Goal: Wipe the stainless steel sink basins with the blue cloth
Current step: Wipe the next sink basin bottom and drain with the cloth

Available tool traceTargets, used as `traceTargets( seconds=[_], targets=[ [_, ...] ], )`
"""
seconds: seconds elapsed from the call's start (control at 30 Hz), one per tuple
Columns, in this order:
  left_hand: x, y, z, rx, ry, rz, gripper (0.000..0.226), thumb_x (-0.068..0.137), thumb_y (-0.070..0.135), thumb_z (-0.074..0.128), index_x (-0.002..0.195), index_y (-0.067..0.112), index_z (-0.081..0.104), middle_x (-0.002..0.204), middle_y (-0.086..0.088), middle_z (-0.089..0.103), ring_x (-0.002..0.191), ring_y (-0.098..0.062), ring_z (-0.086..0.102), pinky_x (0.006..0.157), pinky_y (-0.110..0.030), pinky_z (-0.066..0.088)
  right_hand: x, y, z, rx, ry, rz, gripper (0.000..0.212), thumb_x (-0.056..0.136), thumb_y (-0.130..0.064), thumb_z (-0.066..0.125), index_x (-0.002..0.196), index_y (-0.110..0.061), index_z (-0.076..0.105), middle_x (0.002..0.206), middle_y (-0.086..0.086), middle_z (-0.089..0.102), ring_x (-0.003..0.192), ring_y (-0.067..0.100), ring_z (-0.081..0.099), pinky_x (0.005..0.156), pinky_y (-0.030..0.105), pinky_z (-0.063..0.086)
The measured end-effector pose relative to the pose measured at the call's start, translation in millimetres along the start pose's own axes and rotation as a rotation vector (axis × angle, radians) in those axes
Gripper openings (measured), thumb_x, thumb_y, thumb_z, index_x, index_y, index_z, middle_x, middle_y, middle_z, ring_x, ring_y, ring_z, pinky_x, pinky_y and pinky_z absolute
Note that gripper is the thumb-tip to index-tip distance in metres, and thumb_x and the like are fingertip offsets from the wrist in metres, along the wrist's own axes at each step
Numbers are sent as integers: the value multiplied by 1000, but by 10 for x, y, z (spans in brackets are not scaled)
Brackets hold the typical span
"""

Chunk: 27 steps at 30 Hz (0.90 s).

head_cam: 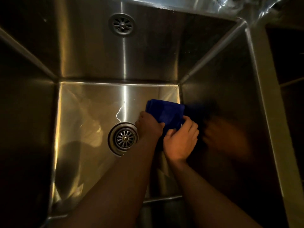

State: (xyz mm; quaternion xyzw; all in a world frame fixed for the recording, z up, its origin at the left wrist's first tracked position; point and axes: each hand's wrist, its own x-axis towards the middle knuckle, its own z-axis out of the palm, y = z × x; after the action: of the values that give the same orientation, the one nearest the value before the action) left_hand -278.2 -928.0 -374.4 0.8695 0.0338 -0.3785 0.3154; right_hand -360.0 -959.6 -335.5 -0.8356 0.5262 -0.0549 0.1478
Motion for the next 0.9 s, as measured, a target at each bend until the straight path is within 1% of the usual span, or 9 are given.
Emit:
traceTargets(
  seconds=[0.07, 0.13, 0.2, 0.3, 0.4, 0.47, 0.57, 0.73, 0.9],
  targets=[
    [12, 13, 27, -68, -29, -46, 48, 78, 18, 70, 118, 1, 48, 120, -18, 59, 111, -36, 57, 91, -44, 50, -10, 2, -13, 17, -13, 3, 52, 81, -11, 59, 131, -10, 48, 130, 12, 48, 118, 29, 45, 93, 38, 37],
    [-51, 50, 22, -15, -27, 88, 28, 80, 15, 62, 104, 1, 58, 107, -17, 65, 101, -35, 61, 86, -44, 52, -7, -4, -28, 67, -14, 2, 50, 81, -10, 58, 130, -10, 49, 128, 11, 49, 117, 28, 46, 94, 38, 38],
    [-146, 85, -20, -34, -37, 233, 22, 81, 14, 60, 99, 1, 60, 102, -16, 65, 94, -32, 61, 82, -41, 51, 7, -10, -50, 133, -5, 1, 47, 81, -8, 57, 127, -10, 50, 125, 11, 50, 116, 28, 46, 95, 39, 39],
    [-273, 65, -229, -272, -148, 287, 27, 84, 6, 54, 111, 6, 57, 106, -11, 65, 95, -26, 61, 74, -29, 46, 22, -28, -81, 228, 16, 22, 43, 82, -6, 57, 124, -7, 52, 123, 13, 50, 116, 30, 46, 97, 41, 40],
    [-372, -62, -576, -480, -149, 272, 44, 85, -1, 49, 127, 12, 50, 117, -8, 63, 104, -23, 60, 85, -33, 50, 11, -52, -106, 276, 30, 40, 42, 81, -3, 56, 123, -6, 52, 123, 16, 49, 116, 32, 46, 97, 38, 35],
    [-425, -235, -851, -569, -132, 254, 44, 84, -4, 50, 124, 15, 52, 112, -6, 64, 100, -19, 62, 81, -31, 53, -32, -64, -101, 236, -24, -10, 47, 81, -3, 58, 128, -8, 49, 126, 15, 47, 118, 31, 46, 100, 40, 38],
    [-420, -653, -1275, -581, -72, 231, 39, 81, -9, 52, 112, 15, 57, 99, -3, 68, 88, -14, 65, 67, -20, 53, -91, -54, -33, 115, -165, -146, 58, 83, -9, 62, 137, -13, 43, 135, 13, 41, 124, 30, 42, 106, 40, 37],
    [-312, -1373, -1718, -503, 104, 94, 42, 83, -20, 48, 121, -4, 53, 106, -13, 61, 95, -21, 56, 69, -12, 47, -91, 43, 148, -141, -380, -283, 63, 86, -19, 58, 144, -13, 36, 144, 19, 33, 129, 36, 34, 108, 39, 28],
    [-288, -1594, -1729, -715, 185, -60, 42, 83, -15, 48, 114, 11, 58, 105, -13, 64, 95, -27, 60, 82, -36, 48, -75, 99, 246, -122, -431, -239, 56, 85, -17, 58, 138, -10, 41, 137, 21, 37, 124, 39, 36, 105, 43, 32]
  ],
)
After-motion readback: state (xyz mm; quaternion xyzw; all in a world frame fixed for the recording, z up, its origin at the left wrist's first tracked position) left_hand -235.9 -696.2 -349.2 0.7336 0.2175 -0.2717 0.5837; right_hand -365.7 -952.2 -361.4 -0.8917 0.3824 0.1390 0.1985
